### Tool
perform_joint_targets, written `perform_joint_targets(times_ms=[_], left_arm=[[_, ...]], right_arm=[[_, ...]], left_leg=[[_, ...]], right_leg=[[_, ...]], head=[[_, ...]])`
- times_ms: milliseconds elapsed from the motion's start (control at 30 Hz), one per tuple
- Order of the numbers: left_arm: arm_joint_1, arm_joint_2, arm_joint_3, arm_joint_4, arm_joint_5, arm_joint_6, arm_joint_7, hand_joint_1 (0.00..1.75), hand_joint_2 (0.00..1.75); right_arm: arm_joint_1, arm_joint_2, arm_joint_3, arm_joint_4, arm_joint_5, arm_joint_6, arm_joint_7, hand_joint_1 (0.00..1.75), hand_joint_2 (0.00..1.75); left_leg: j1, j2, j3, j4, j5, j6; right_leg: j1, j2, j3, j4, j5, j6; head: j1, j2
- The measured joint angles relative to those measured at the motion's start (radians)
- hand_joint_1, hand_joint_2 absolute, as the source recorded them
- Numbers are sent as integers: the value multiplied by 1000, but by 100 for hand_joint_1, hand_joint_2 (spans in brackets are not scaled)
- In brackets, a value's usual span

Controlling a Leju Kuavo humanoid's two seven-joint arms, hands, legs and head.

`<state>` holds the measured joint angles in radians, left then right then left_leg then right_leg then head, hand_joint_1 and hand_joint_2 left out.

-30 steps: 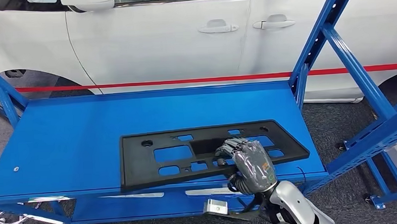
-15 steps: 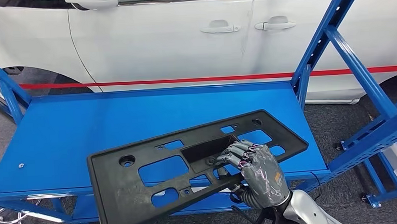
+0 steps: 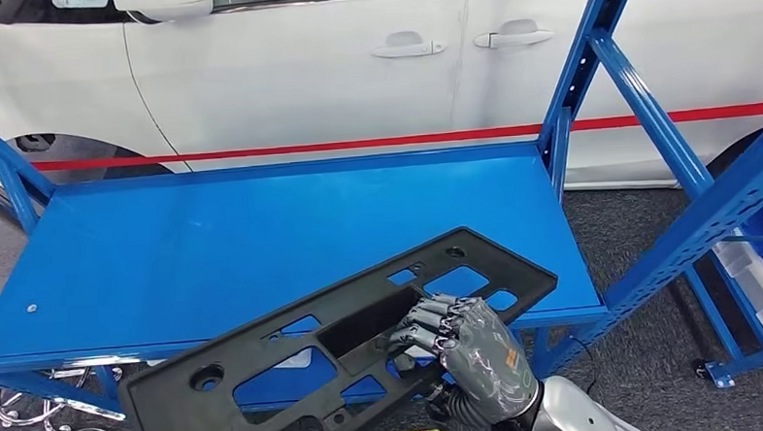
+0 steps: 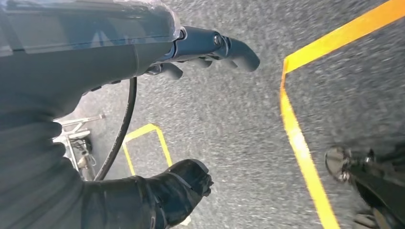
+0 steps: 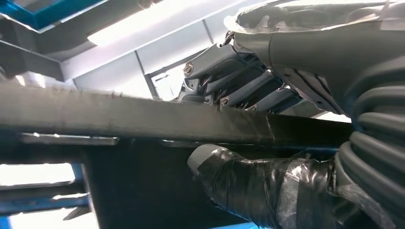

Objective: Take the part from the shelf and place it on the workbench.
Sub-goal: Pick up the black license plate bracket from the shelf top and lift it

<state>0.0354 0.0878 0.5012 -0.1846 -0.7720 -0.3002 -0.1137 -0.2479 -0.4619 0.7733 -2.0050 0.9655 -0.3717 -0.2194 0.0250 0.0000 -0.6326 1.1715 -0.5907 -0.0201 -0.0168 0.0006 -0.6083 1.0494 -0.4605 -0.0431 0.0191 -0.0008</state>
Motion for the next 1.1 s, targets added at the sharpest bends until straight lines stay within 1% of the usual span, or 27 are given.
perform_joint_targets(times_ms=[33,67,100,133,200,267,300,367,400,433,500,533,567,600,633,667,700,767,800,833,900,933,967,1000,1033,1067,1100], left_arm=[[1,-1,1,0,0,-2,-1,0,175],[1,-1,2,0,1,-6,-2,0,175],[3,-2,3,0,3,-14,-4,0,175],[7,-3,4,0,5,-24,-9,0,175],[22,-5,6,0,11,-52,-19,0,175],[83,-39,16,-41,45,-135,27,0,175],[141,-77,31,-123,90,-228,106,0,175],[292,-171,71,-415,244,-492,368,0,175],[367,-211,87,-580,331,-623,479,0,175],[429,-241,96,-723,400,-724,551,0,175],[505,-265,99,-916,441,-801,569,0,175],[521,-258,95,-976,425,-786,557,0,175],[528,-236,84,-1010,404,-744,536,0,175],[529,-203,59,-1028,394,-685,501,0,175],[523,-163,17,-1026,401,-613,457,0,175],[509,-118,-44,-1007,428,-535,410,0,175],[485,-69,-125,-978,470,-458,365,0,175],[428,23,-303,-909,576,-336,310,0,175],[403,60,-387,-882,627,-298,298,0,175],[384,91,-460,-861,672,-270,296,0,175],[356,148,-594,-834,751,-225,302,0,175],[342,178,-661,-824,795,-201,307,0,175],[328,209,-728,-814,852,-171,313,0,175],[318,239,-794,-807,931,-125,323,0,175],[317,272,-859,-812,1033,-60,339,0,175],[332,306,-916,-838,1148,33,360,0,175],[359,345,-972,-894,1272,166,380,0,175]], right_arm=[[-2,0,3,0,0,0,0,175,175],[-3,0,6,0,-1,0,0,175,175],[-5,0,9,0,-3,1,0,175,175],[-9,0,13,0,-7,3,2,175,175],[-20,0,23,1,-14,13,8,175,175],[-29,2,34,1,-20,24,24,175,175],[-32,3,42,2,-21,29,37,175,175],[-41,4,62,5,-24,41,62,175,175],[-50,5,74,8,-31,50,71,175,175],[-65,8,89,12,-44,64,74,175,175],[-114,29,128,28,-78,96,74,175,175],[-144,50,151,38,-95,114,74,175,175],[-174,75,174,52,-108,129,77,175,175],[-201,105,198,67,-118,142,81,175,175],[-227,135,219,83,-125,150,86,175,175],[-251,165,239,101,-129,155,92,175,175],[-275,194,259,117,-132,157,99,175,175],[-317,245,295,148,-137,154,113,175,175],[-331,263,310,161,-139,151,119,175,175],[-341,276,321,172,-140,148,123,175,175],[-355,296,337,192,-141,141,126,175,175],[-360,306,343,200,-140,138,129,175,175],[-363,315,347,208,-135,133,138,175,175],[-363,322,351,214,-124,127,154,175,175],[-359,323,352,218,-106,119,174,175,175],[-348,316,351,219,-82,108,195,175,175],[-328,296,346,217,-57,89,208,175,175]], left_leg=[[0,0,-20,63,-37,-1],[-1,0,-30,108,-55,-1],[-1,0,-24,125,-52,1],[-2,0,1,104,-30,5],[-8,1,93,-21,18,20],[-18,7,171,-142,31,34],[-22,9,187,-173,29,39],[-25,14,186,-187,44,44],[-23,17,180,-192,54,48],[-20,19,168,-195,68,54],[-16,16,137,-198,96,64],[-16,13,120,-197,110,66],[-16,11,105,-195,122,64],[-15,11,89,-192,134,61],[-14,12,72,-187,145,57],[-13,11,53,-180,155,52],[-12,9,36,-171,164,45],[-12,3,8,-153,178,30],[-12,2,2,-147,184,22],[-12,3,-1,-146,191,14],[-7,7,-7,-146,198,-2],[-4,7,-17,-134,180,-8],[-2,6,-30,-104,141,-12],[-1,6,-46,-55,88,-15],[-1,5,-61,7,35,-17],[-1,5,-70,70,0,-18],[-1,5,-68,117,-9,-17]], right_leg=[[3,-2,-11,1,8,-3],[6,-3,-23,2,16,-4],[9,-4,-34,3,24,-5],[12,-4,-45,4,32,-5],[16,-4,-63,5,48,-3],[17,0,-68,4,63,4],[14,3,-68,3,71,10],[10,11,-67,-4,85,25],[9,13,-72,0,79,31],[9,12,-80,17,53,36],[6,6,-106,110,-49,43],[3,5,-118,174,-98,45],[2,5,-123,232,-124,47],[0,4,-118,269,-124,48],[-3,3,-99,274,-102,50],[-7,2,-62,244,-72,52],[-12,-1,-10,182,-56,55],[-11,-3,83,48,-69,52],[-8,-1,106,8,-83,46],[-2,2,109,-6,-86,37],[-1,7,89,-8,-66,17],[-1,8,76,-11,-53,7],[-3,7,60,-15,-38,-1],[-2,5,46,-16,-25,-6],[1,4,30,-16,-13,-9],[3,4,15,-15,-2,-10],[6,3,1,-13,8,-10]], head=[[0,0],[0,0],[0,0],[0,0],[0,0],[0,0],[-1,0],[-3,0],[-3,0],[-3,0],[-1,0],[-1,0],[-1,0],[-2,0],[-2,0],[-2,0],[-2,0],[-2,0],[-2,0],[-2,0],[-2,0],[-3,0],[-4,0],[-5,0],[-6,0],[-6,0],[-6,0]])
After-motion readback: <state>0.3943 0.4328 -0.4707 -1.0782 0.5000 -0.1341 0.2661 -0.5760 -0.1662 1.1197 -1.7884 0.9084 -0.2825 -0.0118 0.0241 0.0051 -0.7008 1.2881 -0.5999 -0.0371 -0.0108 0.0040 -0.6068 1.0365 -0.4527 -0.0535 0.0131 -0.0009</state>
